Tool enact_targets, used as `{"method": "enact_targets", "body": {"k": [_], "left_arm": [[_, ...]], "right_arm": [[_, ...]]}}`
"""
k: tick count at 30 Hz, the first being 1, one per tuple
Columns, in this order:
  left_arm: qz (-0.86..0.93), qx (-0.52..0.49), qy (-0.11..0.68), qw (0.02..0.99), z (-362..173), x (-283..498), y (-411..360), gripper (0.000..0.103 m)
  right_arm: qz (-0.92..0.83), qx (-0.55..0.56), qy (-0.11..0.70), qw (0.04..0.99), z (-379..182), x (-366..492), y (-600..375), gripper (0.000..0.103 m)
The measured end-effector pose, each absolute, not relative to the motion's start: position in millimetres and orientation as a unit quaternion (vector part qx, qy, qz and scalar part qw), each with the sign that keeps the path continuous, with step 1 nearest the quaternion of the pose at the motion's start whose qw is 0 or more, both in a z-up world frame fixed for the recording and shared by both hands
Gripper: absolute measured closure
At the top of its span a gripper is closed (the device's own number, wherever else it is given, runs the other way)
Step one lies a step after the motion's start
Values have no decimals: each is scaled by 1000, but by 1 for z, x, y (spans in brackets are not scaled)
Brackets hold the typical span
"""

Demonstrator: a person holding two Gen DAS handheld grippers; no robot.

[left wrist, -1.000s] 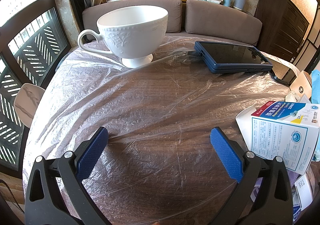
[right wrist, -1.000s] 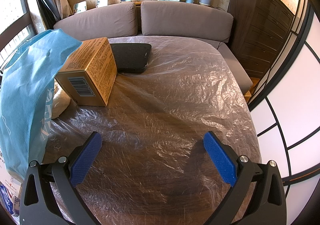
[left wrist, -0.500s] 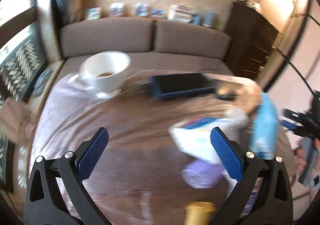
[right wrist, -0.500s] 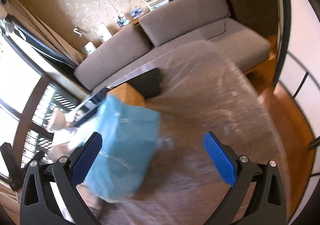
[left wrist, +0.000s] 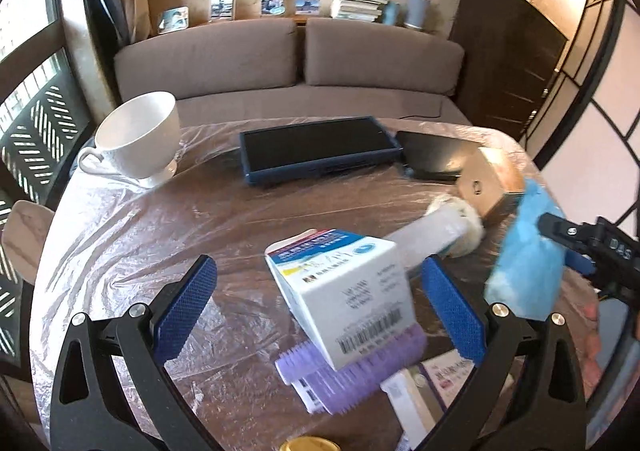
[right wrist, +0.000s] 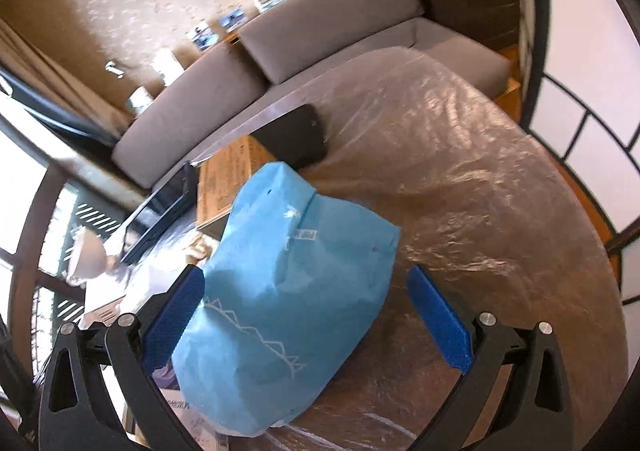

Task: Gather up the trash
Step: 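Grasp the white medicine box with the left tool while the right tool grasps the blue bag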

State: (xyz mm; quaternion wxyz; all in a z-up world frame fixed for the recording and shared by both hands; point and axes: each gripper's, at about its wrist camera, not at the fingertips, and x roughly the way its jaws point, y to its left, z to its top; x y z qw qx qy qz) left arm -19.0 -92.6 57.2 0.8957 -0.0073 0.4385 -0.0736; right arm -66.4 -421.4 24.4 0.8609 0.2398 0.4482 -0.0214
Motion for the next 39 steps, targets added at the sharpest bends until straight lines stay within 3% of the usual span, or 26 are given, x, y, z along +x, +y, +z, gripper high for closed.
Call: {"method": "enact_targets", "body": {"k": [4, 11, 25, 30, 37, 39], "left_arm": [[-62, -5, 449, 891, 49, -15, -76, 1], [-66, -18, 462, 884, 41, -13, -56, 1], [-54, 8, 461, 886, 33, 0, -44, 1], [-61, 2, 459, 886, 33, 0, -38, 1], [-80, 22, 454, 887, 29, 0, -44, 1], [-86, 17, 455, 886, 29, 1, -43, 5]], "right_arm": [[-46, 227, 449, 863, 27, -74, -426, 4], [-18, 342, 474, 811, -2, -74, -448, 4], [-2, 256, 488, 834, 20, -57, -390, 4], [9, 319, 502, 804, 11, -62, -397, 4], [24, 300, 504, 810, 4, -53, -376, 4], [37, 310, 498, 809, 4, -52, -377, 9]]}}
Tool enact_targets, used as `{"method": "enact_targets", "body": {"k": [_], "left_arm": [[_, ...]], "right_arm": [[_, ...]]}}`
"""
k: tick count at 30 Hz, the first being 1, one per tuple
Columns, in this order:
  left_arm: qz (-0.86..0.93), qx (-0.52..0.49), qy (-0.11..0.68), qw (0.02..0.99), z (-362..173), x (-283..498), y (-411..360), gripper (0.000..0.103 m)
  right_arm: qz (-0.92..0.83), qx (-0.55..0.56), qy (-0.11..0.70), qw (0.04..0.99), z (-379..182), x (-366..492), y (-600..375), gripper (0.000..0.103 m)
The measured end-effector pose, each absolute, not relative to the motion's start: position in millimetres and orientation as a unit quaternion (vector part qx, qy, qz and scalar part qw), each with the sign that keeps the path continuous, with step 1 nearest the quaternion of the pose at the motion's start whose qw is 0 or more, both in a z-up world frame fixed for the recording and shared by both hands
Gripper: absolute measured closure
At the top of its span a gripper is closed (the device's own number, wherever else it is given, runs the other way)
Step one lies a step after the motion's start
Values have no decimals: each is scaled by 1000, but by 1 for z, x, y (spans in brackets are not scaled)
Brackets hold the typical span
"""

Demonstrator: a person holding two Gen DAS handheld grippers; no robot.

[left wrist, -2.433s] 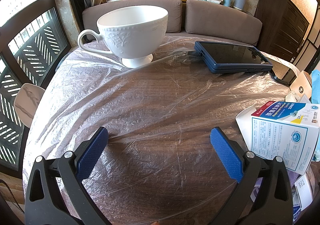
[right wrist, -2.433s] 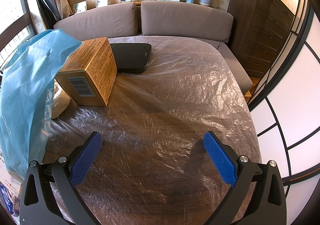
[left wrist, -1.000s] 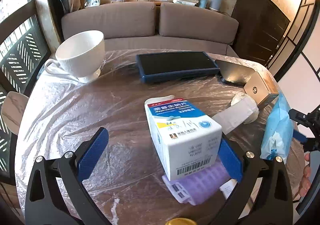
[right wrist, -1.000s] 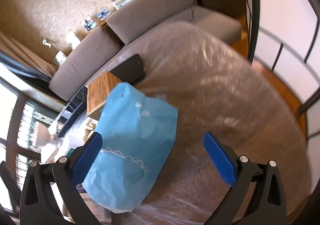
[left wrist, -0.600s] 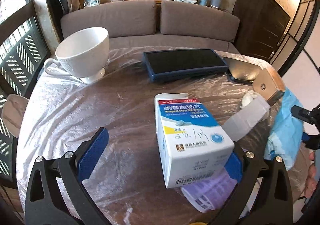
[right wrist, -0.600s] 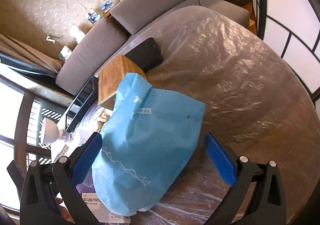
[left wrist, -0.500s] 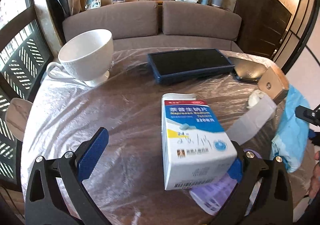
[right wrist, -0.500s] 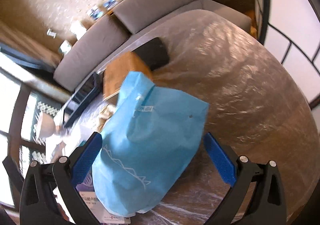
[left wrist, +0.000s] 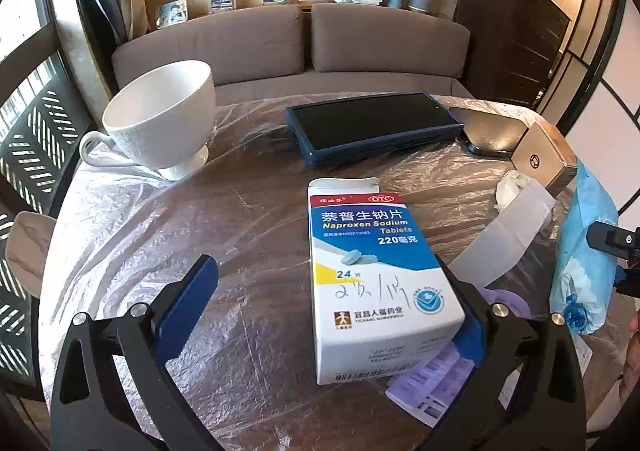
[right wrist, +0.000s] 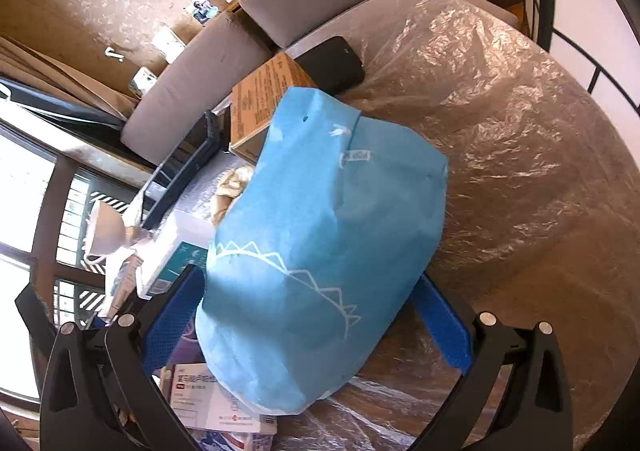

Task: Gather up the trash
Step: 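Grasp the white medicine box with the left tool while the right tool grasps the blue bag, then carry the medicine box with the left tool while the right tool carries the blue bag over the bin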

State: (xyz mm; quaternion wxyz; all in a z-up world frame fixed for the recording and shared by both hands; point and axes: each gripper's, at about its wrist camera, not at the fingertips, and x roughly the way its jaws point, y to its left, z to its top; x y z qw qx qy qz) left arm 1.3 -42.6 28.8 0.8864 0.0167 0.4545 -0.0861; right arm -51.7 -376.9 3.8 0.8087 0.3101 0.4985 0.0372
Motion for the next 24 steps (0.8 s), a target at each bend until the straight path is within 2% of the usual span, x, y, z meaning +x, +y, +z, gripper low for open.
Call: {"method": "enact_targets", "body": {"k": [4, 6, 8, 15, 24], "left_arm": [[-100, 0, 458, 883, 27, 4, -37, 24], [-104, -6, 460, 882, 27, 4, -35, 42], [-108, -15, 461, 881, 27, 3, -31, 52], [-114, -37, 453, 883, 33, -6, -22, 55], [-113, -41, 439, 890, 47, -16, -19, 55]], "right_arm": [[69, 323, 497, 803, 0, -56, -380, 30], [83, 333, 495, 798, -2, -57, -382, 40], [93, 338, 490, 798, -1, -60, -386, 45], [114, 372, 473, 791, -4, -70, -402, 54], [130, 405, 436, 793, 3, -80, -434, 56]]}}
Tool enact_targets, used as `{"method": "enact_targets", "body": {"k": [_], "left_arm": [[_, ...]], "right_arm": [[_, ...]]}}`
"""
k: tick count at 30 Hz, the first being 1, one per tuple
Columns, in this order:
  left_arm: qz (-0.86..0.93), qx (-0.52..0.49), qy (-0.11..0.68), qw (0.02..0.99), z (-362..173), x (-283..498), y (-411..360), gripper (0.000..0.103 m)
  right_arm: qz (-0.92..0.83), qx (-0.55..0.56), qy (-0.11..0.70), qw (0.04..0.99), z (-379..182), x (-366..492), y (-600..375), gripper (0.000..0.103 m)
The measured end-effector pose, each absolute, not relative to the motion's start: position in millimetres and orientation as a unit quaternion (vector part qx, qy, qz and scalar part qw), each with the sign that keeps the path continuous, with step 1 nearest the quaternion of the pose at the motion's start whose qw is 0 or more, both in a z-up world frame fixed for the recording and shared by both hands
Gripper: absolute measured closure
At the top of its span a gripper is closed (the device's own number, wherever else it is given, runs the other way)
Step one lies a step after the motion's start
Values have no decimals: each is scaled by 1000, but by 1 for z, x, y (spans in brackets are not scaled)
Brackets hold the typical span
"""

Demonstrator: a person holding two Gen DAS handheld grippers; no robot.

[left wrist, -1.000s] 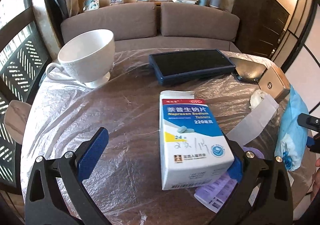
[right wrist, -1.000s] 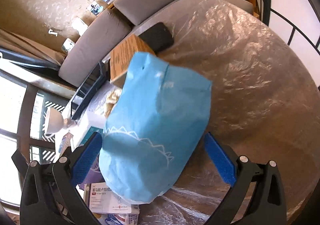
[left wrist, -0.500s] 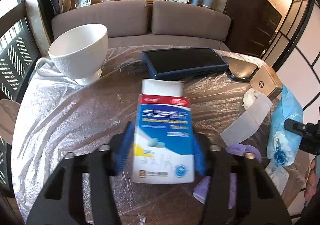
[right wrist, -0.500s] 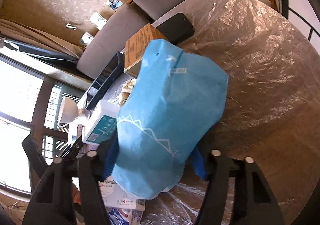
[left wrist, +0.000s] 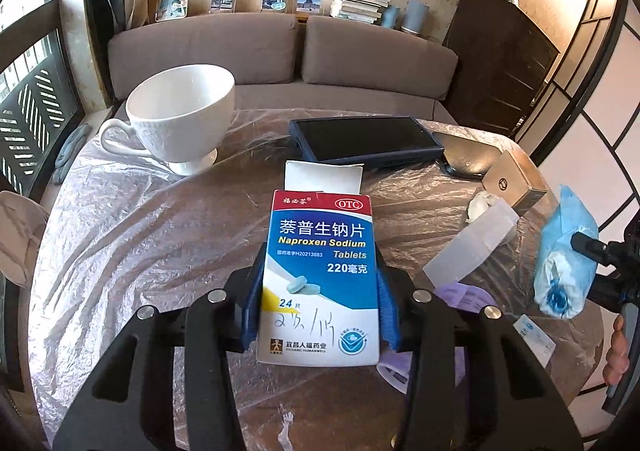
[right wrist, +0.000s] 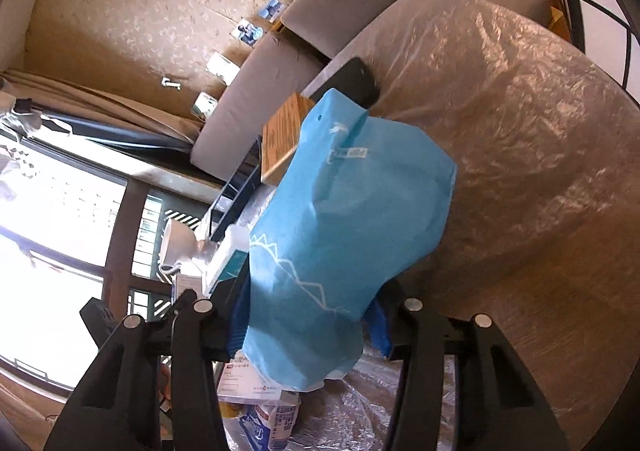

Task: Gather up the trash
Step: 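Carry the medicine box with the left tool while the right tool carries the blue bag over the bin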

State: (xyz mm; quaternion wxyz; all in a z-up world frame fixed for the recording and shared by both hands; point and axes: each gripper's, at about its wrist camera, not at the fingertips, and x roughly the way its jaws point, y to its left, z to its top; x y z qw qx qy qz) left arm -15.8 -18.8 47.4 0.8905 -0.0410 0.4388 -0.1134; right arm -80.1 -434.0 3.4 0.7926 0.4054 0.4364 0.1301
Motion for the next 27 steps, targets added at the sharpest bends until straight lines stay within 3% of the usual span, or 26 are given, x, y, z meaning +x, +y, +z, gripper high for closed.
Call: {"method": "enact_targets", "body": {"k": [27], "left_arm": [[-145, -36, 426, 892, 72, -97, -41, 55]], "right_arm": [[191, 233, 445, 843, 62, -129, -415, 57]]}}
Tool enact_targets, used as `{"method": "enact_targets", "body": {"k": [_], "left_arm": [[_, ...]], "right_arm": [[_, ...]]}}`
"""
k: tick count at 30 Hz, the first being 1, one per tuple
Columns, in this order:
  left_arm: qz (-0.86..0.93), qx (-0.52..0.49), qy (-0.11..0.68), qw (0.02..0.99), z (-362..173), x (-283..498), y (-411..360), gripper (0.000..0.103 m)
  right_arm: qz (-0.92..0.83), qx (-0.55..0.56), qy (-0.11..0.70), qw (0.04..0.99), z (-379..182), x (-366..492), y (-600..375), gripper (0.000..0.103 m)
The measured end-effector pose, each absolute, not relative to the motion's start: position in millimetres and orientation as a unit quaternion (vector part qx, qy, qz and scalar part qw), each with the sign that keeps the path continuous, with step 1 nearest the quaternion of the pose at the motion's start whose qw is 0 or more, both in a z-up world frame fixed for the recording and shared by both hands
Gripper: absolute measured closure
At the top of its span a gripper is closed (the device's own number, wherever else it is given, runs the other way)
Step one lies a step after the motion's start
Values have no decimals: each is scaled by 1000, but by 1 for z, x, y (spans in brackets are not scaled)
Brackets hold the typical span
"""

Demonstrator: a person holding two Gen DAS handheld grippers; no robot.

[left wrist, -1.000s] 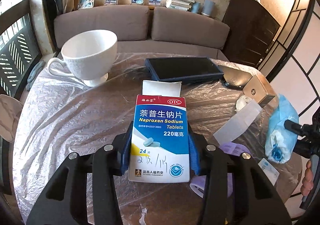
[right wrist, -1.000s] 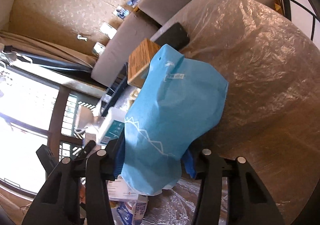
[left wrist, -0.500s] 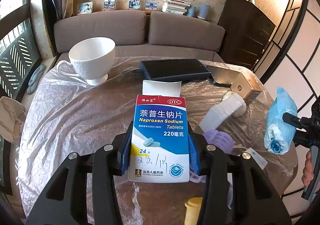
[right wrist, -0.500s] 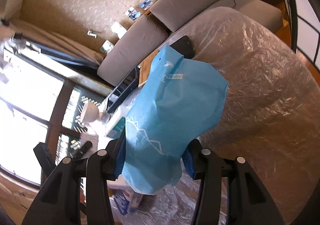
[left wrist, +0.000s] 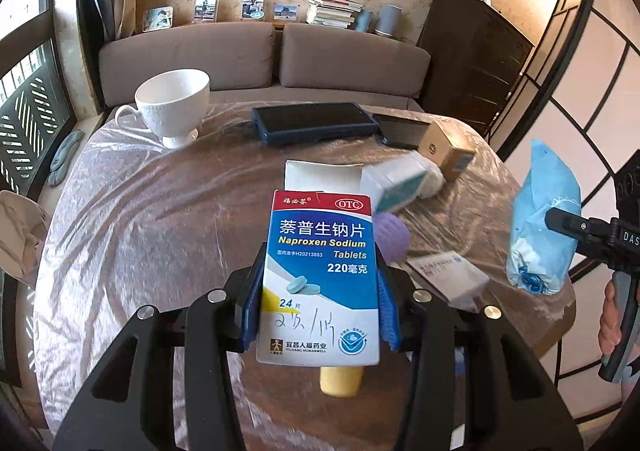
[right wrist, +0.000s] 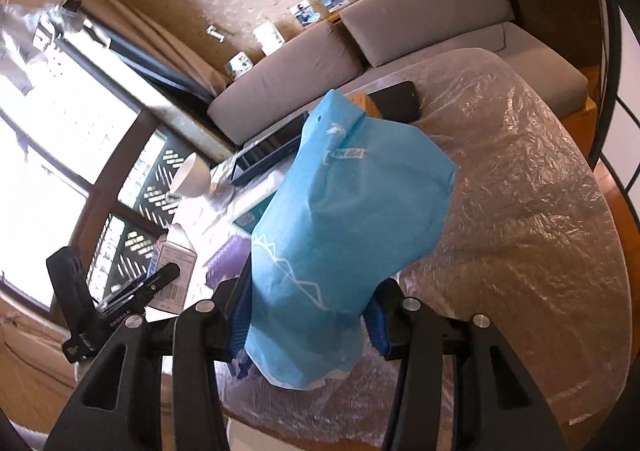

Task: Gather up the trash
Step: 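Carry the medicine box with the left tool while the right tool carries the blue bag over the bin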

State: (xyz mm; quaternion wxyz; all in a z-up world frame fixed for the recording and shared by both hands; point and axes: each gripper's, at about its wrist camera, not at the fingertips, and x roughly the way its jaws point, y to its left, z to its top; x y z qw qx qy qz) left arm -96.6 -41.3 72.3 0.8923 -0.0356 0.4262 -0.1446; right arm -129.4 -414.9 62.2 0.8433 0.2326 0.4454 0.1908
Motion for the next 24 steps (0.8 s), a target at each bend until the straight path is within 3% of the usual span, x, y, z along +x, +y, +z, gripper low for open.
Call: {"method": "enact_targets", "body": {"k": [24], "left_arm": [[-176, -13, 458, 871, 65, -182, -63, 55]], "right_arm": [[274, 65, 480, 831, 74, -216, -360, 57]]}}
